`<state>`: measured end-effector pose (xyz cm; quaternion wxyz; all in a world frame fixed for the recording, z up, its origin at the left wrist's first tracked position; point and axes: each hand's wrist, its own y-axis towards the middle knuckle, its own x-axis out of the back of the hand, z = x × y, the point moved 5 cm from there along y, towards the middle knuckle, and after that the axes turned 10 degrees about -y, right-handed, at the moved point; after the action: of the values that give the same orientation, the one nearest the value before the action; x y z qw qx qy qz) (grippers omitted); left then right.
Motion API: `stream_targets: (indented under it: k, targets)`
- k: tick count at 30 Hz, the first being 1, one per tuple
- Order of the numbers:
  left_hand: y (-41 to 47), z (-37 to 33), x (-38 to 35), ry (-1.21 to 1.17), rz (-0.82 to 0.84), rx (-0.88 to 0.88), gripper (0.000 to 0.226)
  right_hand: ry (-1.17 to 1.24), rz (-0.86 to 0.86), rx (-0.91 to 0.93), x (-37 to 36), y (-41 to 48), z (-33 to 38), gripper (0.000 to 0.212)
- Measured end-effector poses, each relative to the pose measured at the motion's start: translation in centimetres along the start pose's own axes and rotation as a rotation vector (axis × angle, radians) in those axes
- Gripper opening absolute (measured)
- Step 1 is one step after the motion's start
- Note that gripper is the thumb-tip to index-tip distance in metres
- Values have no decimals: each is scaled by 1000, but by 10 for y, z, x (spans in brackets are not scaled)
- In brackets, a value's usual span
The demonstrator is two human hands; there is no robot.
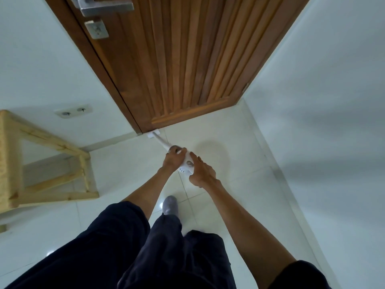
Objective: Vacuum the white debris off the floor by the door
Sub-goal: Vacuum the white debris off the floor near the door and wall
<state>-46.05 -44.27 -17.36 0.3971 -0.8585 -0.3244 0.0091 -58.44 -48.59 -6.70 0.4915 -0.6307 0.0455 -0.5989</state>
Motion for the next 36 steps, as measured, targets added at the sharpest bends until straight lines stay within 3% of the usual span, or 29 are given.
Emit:
stream_targets:
  k: [10,22,27,36]
  targets:
    - [12,-45,-103,-29,47,-19,35,-3,-48,-20,33,19,-102,81]
    - [-4,-56,-230,-73,-16,22,41,-32,30,55,41,16,-234,91]
    - [-8,-56,-240,-86,-48,18,30,-31,58,117,41,16,-246,93]
    - [-15,-47,-200,-130,-110,49,36,-66,59,210,47,20,-210,89]
